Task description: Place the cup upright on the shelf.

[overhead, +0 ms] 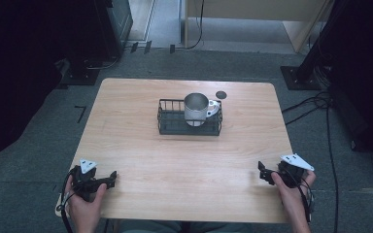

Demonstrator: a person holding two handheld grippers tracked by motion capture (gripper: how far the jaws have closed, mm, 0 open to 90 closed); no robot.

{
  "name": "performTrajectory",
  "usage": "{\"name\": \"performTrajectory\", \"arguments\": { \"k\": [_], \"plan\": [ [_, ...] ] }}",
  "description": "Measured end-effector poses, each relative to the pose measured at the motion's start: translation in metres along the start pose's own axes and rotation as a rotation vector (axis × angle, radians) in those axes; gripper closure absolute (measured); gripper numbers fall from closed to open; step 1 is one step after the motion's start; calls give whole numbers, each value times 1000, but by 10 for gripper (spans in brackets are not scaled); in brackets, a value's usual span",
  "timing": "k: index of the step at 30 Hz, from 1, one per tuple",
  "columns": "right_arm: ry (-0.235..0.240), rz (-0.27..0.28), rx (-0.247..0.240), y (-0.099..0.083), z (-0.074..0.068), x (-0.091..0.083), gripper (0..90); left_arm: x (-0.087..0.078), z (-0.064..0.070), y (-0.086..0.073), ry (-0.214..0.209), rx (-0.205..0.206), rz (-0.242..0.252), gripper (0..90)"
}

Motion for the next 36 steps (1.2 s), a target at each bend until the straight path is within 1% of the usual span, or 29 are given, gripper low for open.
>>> {"name": "performTrajectory", "arguments": {
  "k": [1, 9, 14, 17, 18, 23, 27, 29, 30, 33, 34, 35, 36],
  "plan": [
    [0, 0, 0, 0, 0, 0, 0, 0, 0, 0, 0, 0, 0, 9],
    [-14, -49, 15, -20, 8, -7, 0, 0, 0, 0, 0, 0, 0, 9],
    [-17, -66, 18, -26, 11, -10, 0, 0, 0, 0, 0, 0, 0, 9],
    [-24, -77, 20, -31, 13, -13, 0, 0, 0, 0, 0, 0, 0, 9],
    [-32, -85, 21, -34, 15, -14, 0, 0, 0, 0, 0, 0, 0, 9],
    [-36, -95, 19, -38, 16, -17, 0, 0, 0, 0, 0, 0, 0, 9],
    [-40, -118, 8, -41, 17, -19, 0, 0, 0, 0, 0, 0, 0, 9],
    [-60, -135, 5, -43, 17, -19, 0, 0, 0, 0, 0, 0, 0, 9],
    [-60, -135, 5, -43, 17, -19, 0, 0, 0, 0, 0, 0, 0, 9],
    [-93, -138, -2, -45, 17, -22, 0, 0, 0, 0, 0, -1, 0, 9],
    [-93, -138, -2, -45, 17, -22, 0, 0, 0, 0, 0, -1, 0, 9],
    [-71, -139, -1, -46, 17, -22, 0, 0, 0, 0, -1, -1, 0, 9],
    [-71, -139, -1, -46, 17, -22, 0, 0, 0, 0, -1, -1, 0, 9]
  ]
}}
Point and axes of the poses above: each handheld gripper's, and its own axes: x roughly forward along the jaws, y roughly out of its top, z roughly to its right, the point moved 4 cm from there along x, roughly forward along the jaws, and after that the axes turned 11 degrees about -x, right-handed, at the moved point
